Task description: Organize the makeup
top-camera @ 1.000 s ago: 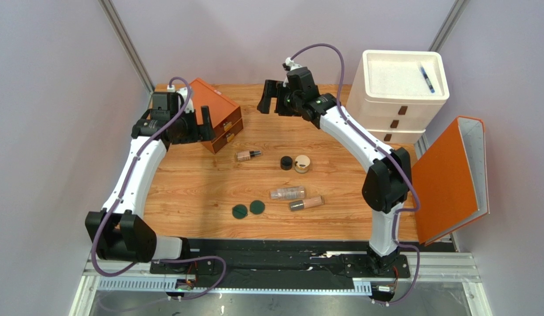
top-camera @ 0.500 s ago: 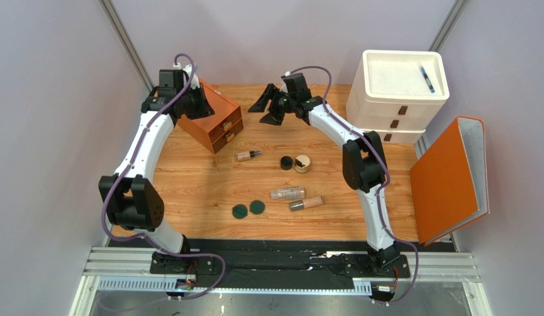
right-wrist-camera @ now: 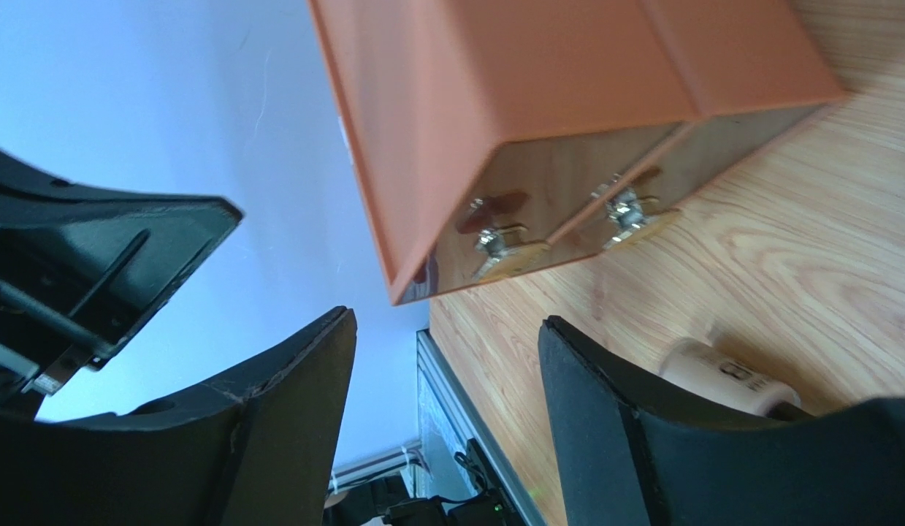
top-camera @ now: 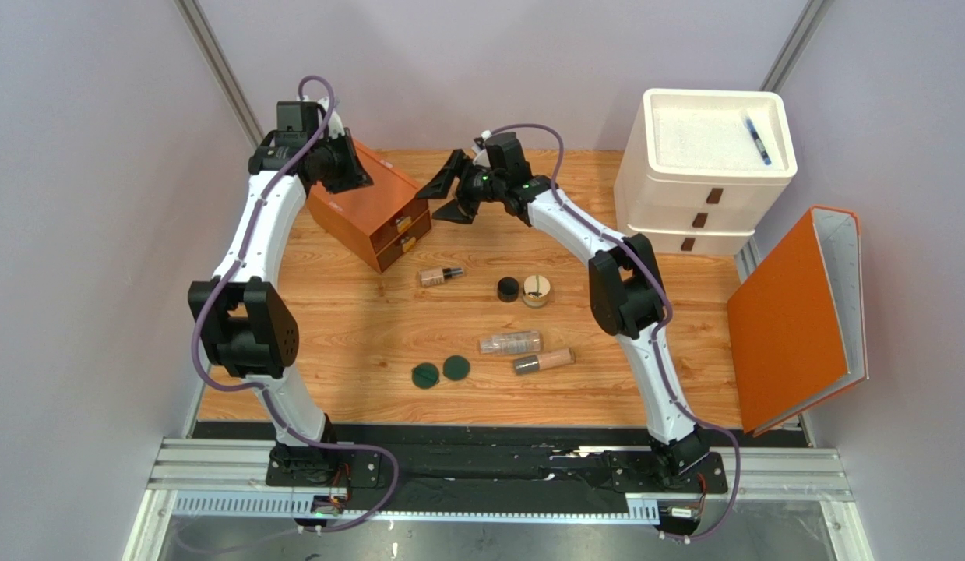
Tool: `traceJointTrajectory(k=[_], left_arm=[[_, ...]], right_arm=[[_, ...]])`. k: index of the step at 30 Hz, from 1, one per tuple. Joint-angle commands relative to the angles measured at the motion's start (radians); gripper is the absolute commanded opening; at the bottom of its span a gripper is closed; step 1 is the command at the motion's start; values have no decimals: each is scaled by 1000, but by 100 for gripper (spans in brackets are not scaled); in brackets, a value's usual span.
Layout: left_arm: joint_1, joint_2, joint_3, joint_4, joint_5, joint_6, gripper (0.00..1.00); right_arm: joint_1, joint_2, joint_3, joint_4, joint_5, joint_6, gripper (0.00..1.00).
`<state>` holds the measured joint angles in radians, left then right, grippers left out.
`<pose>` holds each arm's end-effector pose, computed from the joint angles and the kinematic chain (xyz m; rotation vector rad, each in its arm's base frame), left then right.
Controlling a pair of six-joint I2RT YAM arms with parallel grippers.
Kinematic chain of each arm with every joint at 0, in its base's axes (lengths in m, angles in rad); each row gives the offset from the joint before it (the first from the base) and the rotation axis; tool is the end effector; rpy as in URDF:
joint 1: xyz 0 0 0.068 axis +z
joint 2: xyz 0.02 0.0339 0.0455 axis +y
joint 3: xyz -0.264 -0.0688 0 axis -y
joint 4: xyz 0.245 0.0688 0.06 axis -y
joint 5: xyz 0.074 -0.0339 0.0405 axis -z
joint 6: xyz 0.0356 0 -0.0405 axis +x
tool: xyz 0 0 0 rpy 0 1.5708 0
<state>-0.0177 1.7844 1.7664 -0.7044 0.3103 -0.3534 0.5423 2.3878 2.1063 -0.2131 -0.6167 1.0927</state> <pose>0.4027 -0.0180 0.3557 -0.2247 2.3009 -0.5466 0.4649 0.3042 0.2349 0.2094 2.3917 1.5407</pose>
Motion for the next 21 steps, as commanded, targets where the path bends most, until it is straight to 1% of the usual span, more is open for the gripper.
traceJointTrajectory(k=[1,8,21], left_arm=[[12,36,38,-64,29,-56,0],[12,70,16,-63,64,-97,0],[12,78,11,-78,84,-105,0]], right_arm=[[38,54,110,-20,-46,0,65],[36,70,107,-92,-38,-53,62],[36,149,158,-123,-3,-36,63]])
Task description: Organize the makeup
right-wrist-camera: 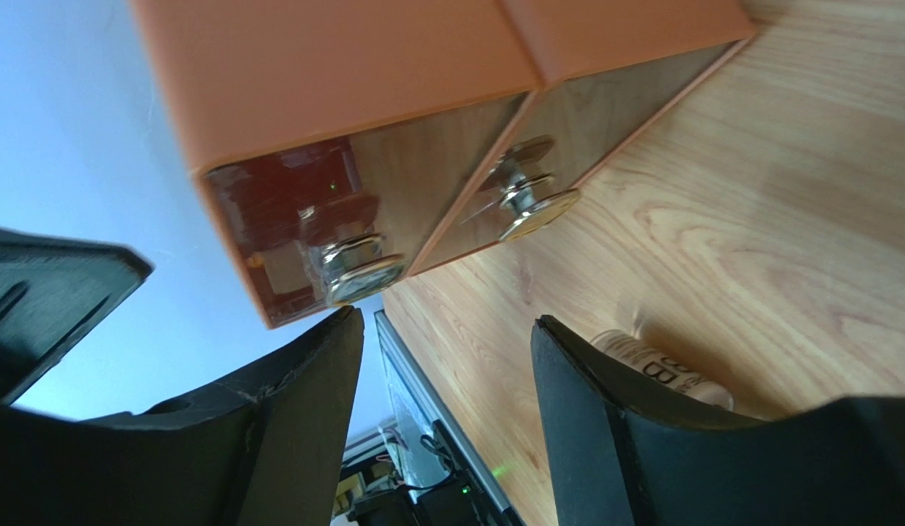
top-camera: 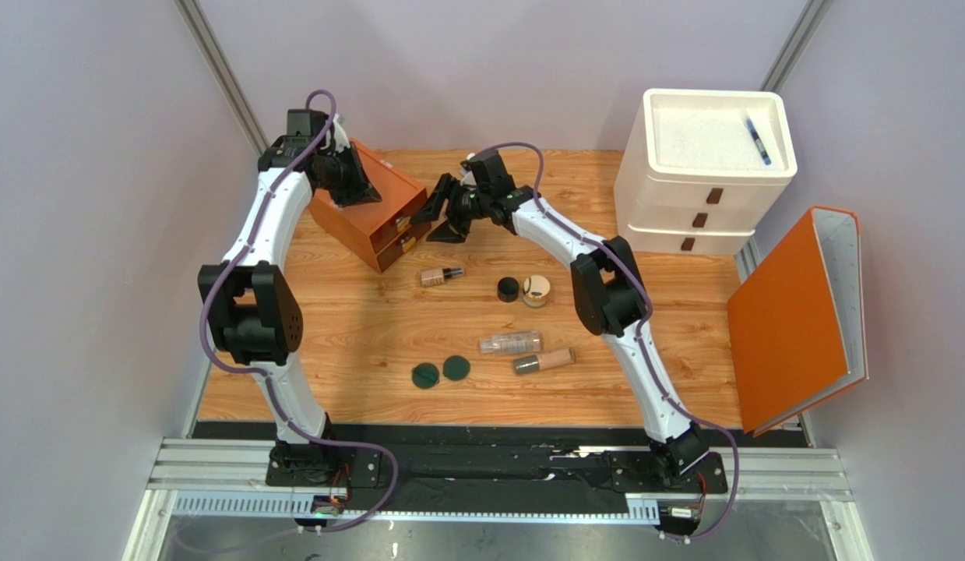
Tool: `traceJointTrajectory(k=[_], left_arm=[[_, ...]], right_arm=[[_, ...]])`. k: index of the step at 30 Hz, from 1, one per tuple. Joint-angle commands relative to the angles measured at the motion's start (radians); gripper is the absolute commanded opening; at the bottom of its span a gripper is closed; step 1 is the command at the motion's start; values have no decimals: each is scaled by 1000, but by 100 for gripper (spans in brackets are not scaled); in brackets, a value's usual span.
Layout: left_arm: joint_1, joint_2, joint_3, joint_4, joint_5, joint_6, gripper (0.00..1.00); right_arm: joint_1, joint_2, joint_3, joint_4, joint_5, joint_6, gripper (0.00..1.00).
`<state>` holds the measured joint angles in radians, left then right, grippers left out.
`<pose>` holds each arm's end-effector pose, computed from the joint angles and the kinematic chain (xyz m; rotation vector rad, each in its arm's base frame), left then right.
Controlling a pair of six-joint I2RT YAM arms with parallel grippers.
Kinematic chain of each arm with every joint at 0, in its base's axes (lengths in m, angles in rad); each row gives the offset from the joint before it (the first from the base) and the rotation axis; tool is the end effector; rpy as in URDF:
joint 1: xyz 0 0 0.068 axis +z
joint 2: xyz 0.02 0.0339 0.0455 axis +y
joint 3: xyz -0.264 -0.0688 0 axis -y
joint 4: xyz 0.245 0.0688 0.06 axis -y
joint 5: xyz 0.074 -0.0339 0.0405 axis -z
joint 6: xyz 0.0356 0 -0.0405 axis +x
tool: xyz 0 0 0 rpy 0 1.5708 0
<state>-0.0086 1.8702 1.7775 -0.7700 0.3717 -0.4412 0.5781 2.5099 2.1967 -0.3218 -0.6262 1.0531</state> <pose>0.4169 -0.0165 0.3214 -0.3602 2.4343 -0.6523 0.4638 0.3275 0.1900 0.1921 2.5452 1.4858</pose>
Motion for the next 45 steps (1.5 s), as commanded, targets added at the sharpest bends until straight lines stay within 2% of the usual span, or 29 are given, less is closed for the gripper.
traceJointTrajectory(k=[1,12,22,35,40,45], left_arm=[[2,-6,0,-14,26,-17,0],[2,26,7,-49,3,1,0],[2,61,8,-110,-34,-8,0],[2,72,2,-115,6,-11,0],[2,76,-3,-117,10,-11,0],[2,78,-4,-118,15,-13,0]], right_arm=[[2,33,95,-26,10,4,62],[2,-8,89,-45,-36,-8,63],[0,4,83,-5,-44,25,63],[16,26,112,98,-37,73,64],[31,110,219,32,-23,78,63],[51,112,235,-62,40,29,60]])
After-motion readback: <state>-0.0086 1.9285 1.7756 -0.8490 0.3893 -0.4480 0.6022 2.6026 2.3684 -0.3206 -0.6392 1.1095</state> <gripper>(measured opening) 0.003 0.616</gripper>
